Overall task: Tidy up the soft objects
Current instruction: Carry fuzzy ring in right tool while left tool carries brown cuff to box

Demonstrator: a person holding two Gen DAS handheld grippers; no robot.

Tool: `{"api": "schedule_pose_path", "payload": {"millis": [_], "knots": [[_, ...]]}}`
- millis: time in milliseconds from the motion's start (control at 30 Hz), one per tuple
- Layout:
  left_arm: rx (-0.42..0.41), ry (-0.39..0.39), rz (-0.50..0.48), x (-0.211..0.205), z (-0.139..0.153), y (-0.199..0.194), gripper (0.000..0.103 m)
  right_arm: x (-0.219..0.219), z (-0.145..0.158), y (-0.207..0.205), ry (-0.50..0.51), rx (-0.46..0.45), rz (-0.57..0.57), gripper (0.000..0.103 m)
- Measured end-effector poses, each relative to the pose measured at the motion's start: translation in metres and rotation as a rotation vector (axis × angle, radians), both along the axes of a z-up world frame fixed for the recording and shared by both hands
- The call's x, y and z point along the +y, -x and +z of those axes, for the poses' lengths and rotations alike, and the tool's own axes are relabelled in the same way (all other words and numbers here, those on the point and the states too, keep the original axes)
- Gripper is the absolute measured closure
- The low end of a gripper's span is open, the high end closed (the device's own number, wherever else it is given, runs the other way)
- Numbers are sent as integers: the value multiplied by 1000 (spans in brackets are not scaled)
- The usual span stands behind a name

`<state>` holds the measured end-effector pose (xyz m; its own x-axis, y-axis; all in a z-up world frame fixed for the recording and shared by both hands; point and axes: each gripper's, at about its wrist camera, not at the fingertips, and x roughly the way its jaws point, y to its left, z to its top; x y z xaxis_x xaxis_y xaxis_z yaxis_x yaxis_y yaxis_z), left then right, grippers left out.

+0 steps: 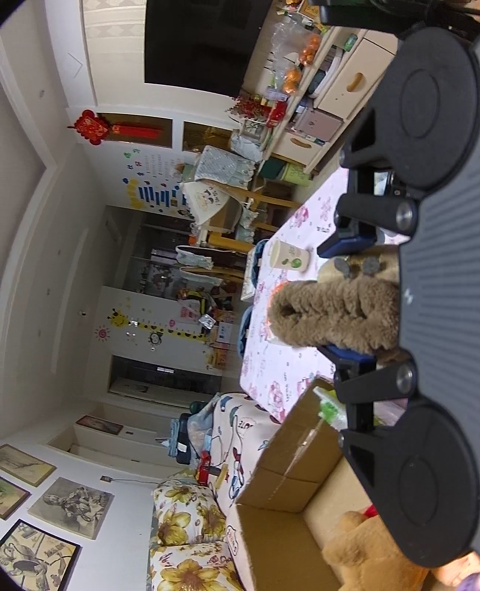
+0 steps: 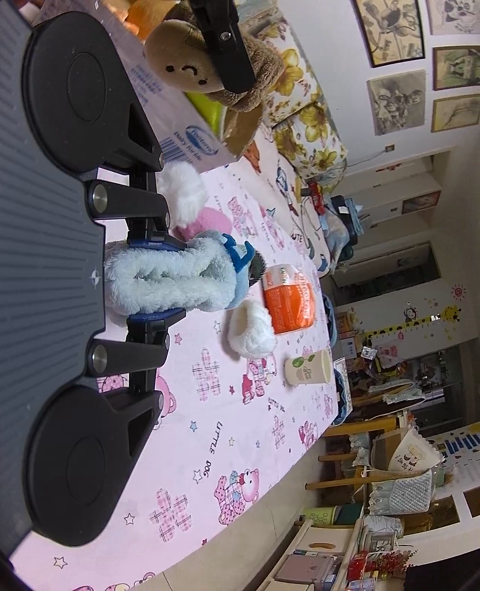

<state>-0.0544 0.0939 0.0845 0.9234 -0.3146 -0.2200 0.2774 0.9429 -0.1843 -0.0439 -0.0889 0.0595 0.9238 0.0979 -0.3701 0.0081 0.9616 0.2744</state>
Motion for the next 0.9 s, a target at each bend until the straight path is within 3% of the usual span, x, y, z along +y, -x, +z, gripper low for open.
{"api": "schedule_pose_path", "payload": {"millis": [433,900], "knots": [[-74,85,69,31,14,5,56,27,24,2,-22,-89,90,66],[-74,191,295,90,21,-3,55,75,51,-32,-61,-135,268,66]]}}
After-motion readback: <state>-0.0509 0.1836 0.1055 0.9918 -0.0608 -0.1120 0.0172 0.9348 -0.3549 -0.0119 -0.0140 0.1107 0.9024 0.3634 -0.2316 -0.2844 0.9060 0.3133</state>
